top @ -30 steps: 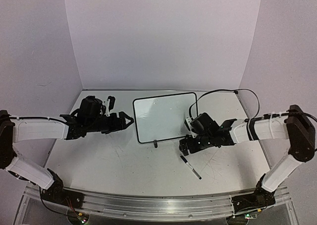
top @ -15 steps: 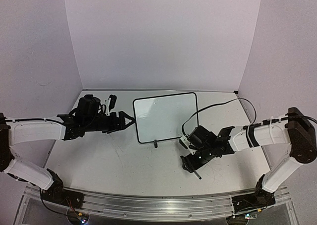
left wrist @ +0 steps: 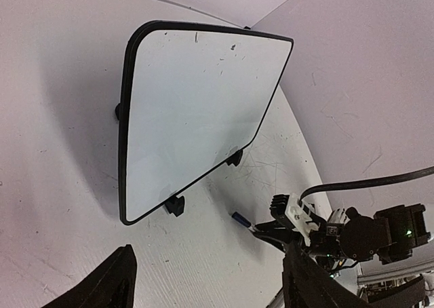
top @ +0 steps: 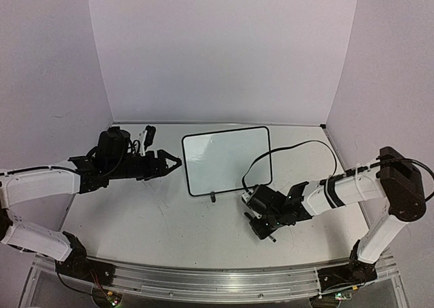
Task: Write a sentence on the whiteboard
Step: Write with the whiteboard marker at the center of the board, then pass from the right arm to the left
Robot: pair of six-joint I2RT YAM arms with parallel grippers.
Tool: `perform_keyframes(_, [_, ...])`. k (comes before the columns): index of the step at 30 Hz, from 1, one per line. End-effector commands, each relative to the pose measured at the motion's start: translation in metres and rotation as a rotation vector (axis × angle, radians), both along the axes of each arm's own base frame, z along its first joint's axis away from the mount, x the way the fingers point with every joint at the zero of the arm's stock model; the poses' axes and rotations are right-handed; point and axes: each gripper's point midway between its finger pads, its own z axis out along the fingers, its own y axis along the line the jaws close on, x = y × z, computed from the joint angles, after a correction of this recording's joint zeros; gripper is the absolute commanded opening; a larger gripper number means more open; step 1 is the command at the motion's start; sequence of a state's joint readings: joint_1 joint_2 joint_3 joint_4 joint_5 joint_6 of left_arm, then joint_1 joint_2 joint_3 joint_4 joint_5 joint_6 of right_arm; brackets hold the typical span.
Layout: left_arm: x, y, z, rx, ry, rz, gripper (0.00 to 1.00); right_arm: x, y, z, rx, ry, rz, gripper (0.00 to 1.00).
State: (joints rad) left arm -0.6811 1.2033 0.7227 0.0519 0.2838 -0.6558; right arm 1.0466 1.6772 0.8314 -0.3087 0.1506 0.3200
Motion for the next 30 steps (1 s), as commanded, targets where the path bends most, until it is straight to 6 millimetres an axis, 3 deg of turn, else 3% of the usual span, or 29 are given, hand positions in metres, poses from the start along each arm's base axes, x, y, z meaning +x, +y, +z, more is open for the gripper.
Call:
perform_keyframes(1, [-0.008, 0.003, 0.005, -0.018, 0.001, -0.007, 0.74, 0.024, -0.001, 0.024, -0.034, -0.153, -0.015, 0.03])
perform_keyframes(6, [-0.019, -0.003, 0.005, -0.056, 0.048, -0.057, 0.78, 0.038, 0.024, 0.082, 0.067, -0.321, 0.125, 0.0])
perform_keyframes(12, [-0.028, -0.02, 0.015, -0.125, 0.12, -0.15, 0.84, 0.014, 0.064, 0.136, 0.265, -0.433, 0.468, 0.0])
perform_keyframes(21, [-0.042, -0.069, -0.003, -0.172, 0.343, -0.348, 0.79, -0.007, 0.098, 0.139, 0.343, -0.395, 0.669, 0.0])
perform_keyframes(25, [-0.051, -0.093, -0.006, -0.163, 0.362, -0.41, 0.78, -0.011, 0.101, 0.138, 0.34, -0.404, 0.693, 0.0])
perform_keyframes(30, [-0.051, -0.103, -0.025, -0.14, 0.406, -0.429, 0.8, -0.015, 0.098, 0.137, 0.34, -0.409, 0.698, 0.0])
